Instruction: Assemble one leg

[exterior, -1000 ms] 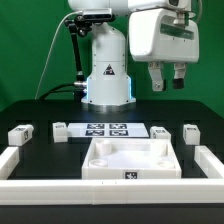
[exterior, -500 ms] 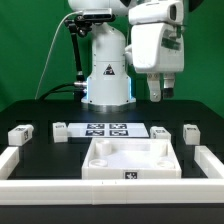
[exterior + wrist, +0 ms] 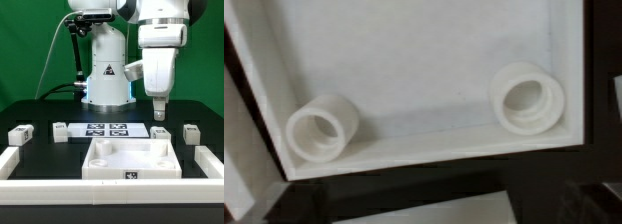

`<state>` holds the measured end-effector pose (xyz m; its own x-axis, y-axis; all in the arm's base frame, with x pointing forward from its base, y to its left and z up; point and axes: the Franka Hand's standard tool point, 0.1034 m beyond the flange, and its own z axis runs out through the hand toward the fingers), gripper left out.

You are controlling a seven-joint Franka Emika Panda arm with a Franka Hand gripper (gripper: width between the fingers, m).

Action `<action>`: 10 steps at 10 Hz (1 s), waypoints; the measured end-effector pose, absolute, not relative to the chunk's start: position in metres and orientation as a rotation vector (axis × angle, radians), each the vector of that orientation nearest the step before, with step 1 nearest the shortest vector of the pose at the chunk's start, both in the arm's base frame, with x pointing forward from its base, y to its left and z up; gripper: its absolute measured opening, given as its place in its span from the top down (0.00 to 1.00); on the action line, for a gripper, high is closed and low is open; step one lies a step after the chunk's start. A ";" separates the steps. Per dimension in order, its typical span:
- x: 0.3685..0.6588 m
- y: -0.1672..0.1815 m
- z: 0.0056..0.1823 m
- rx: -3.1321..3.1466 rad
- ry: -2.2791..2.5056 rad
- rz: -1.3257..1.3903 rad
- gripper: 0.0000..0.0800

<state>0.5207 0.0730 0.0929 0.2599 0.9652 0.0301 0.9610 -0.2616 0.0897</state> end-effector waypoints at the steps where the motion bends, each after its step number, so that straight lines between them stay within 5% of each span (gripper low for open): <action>1: 0.521 0.073 0.093 2.451 1.876 0.121 0.19; 4: 0.512 0.055 0.076 2.376 1.981 0.102 0.19; 8: 0.487 0.038 0.027 2.428 2.010 0.023 0.19; 10: 0.487 0.038 0.026 2.429 2.010 0.023 0.19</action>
Offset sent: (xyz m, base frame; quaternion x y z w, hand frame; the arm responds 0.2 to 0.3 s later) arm -0.0172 -0.0244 -0.0245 -0.0097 0.0219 -0.1154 0.9930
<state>0.4870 0.0377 0.0264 0.1873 0.9821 0.0181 0.9823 -0.1874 0.0006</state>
